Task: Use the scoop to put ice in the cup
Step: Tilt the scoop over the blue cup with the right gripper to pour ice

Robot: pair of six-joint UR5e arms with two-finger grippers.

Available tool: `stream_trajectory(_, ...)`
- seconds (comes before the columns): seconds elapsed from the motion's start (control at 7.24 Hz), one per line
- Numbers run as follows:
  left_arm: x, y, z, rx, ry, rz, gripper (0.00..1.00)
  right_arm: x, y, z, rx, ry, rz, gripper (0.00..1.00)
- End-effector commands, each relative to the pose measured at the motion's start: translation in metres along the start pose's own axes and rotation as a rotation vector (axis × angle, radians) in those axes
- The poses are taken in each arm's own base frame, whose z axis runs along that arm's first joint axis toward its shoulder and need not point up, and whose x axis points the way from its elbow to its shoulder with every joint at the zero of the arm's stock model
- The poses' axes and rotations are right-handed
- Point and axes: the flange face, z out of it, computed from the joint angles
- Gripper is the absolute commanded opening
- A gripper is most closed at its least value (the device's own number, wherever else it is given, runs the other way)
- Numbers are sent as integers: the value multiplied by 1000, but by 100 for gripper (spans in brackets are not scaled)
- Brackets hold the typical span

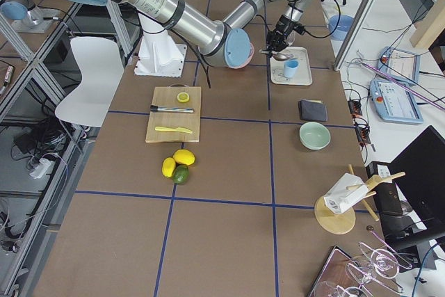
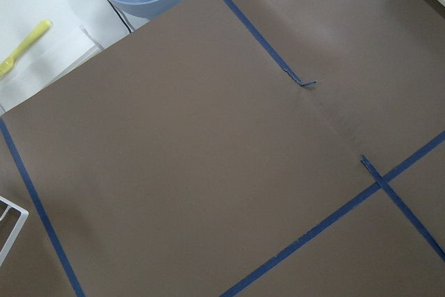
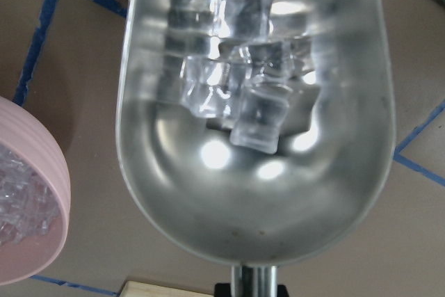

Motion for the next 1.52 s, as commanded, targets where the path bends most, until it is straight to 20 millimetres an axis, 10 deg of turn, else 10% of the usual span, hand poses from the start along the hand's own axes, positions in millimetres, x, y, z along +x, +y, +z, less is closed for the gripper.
stream_trajectory(0.0,0,-1,-1,2,0,1,100,-2,2,-3,-10,2,4,0)
stream_trajectory(1.38,2,-5,-4,10,0,7,100,-3,5,-5,-47,5,27,0)
